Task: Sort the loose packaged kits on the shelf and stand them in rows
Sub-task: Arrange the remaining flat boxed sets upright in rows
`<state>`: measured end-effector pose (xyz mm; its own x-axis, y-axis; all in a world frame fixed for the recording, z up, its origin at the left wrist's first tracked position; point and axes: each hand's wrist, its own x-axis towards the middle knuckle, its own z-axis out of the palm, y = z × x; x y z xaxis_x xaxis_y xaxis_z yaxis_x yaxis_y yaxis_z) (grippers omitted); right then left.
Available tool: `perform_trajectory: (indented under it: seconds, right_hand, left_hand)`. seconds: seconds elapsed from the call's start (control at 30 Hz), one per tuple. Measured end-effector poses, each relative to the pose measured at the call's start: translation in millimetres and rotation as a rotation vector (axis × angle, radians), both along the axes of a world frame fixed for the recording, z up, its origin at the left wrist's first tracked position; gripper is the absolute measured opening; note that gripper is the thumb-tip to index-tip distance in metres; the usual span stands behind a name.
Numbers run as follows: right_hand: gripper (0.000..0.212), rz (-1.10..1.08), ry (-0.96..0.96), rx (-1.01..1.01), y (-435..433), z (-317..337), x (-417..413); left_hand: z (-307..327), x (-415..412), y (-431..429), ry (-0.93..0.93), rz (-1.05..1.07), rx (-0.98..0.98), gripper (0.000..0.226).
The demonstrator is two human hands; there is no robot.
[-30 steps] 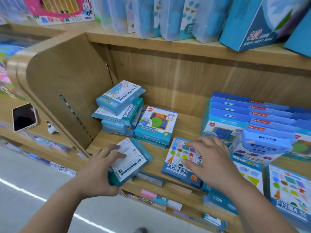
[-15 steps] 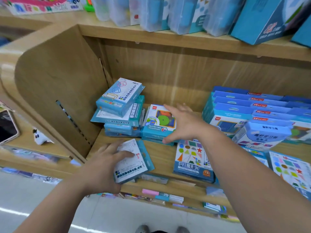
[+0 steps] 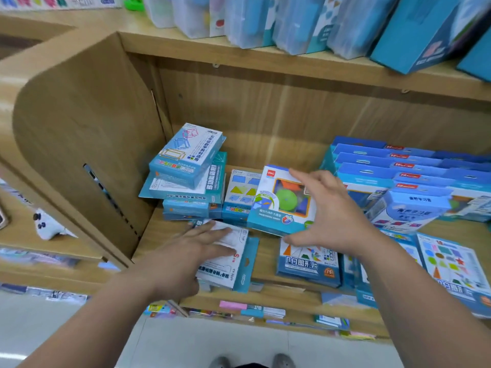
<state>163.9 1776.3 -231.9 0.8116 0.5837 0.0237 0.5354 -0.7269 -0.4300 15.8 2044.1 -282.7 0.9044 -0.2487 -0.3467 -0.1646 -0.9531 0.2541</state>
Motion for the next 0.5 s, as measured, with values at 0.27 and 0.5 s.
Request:
perform_trajectory:
  seconds: [0.27, 0.5]
  right_hand:
    - [0.121, -0.040, -0.019, 0.111, -39, 9, -29]
    - [0.118, 0.060, -0.176, 0.092, -63, 20, -45]
  left_hand:
    - [16, 6, -36, -0.311, 0.338, -0.627, 0.048]
    - [57, 49, -120, -0.055, 0.623, -1.397, 0.028]
